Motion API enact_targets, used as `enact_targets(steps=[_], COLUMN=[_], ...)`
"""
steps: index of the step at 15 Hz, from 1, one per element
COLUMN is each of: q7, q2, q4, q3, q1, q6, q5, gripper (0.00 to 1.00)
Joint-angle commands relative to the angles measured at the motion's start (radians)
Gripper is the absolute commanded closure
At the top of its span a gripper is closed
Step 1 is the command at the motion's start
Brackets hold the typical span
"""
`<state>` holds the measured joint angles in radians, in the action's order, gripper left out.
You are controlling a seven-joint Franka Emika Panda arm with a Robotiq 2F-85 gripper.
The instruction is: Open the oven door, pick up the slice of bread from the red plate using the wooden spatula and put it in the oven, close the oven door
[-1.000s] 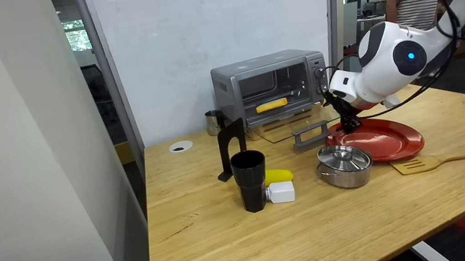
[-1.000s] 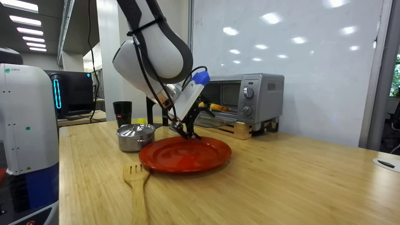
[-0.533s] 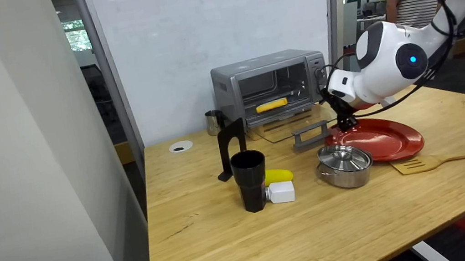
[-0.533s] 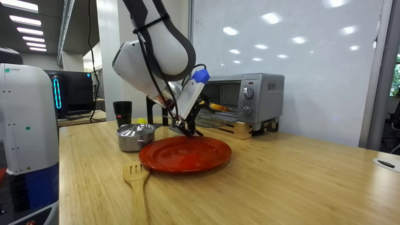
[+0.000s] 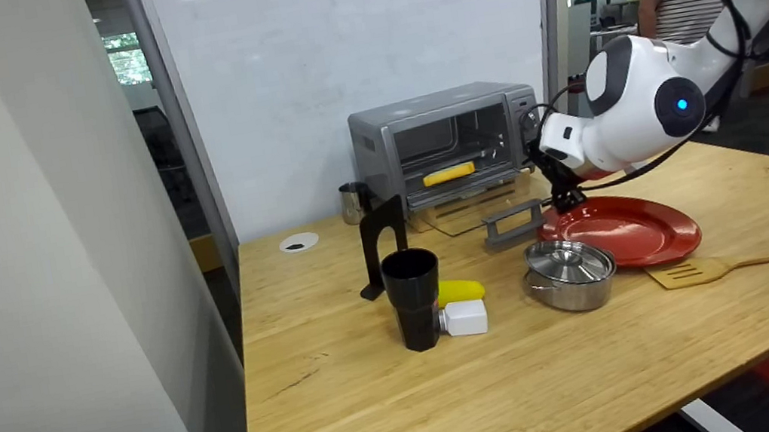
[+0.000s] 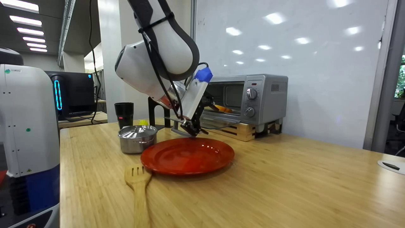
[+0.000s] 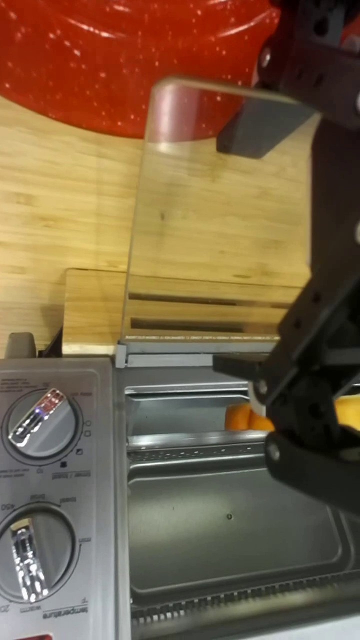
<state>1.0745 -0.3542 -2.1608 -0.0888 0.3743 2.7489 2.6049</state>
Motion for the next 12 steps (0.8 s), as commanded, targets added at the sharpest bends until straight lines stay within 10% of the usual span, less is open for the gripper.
enact_targets(steps=[1,12], q7=[-0.016,-0.021], q2=[-0.014,0.027], q4=[0.027,-0.011], q3=[-0.033,-0.079], q1=[0.018,0.033], q6=[-0.038,-0.09], q5=[0.0,0.0], gripper=[0.0,0.0])
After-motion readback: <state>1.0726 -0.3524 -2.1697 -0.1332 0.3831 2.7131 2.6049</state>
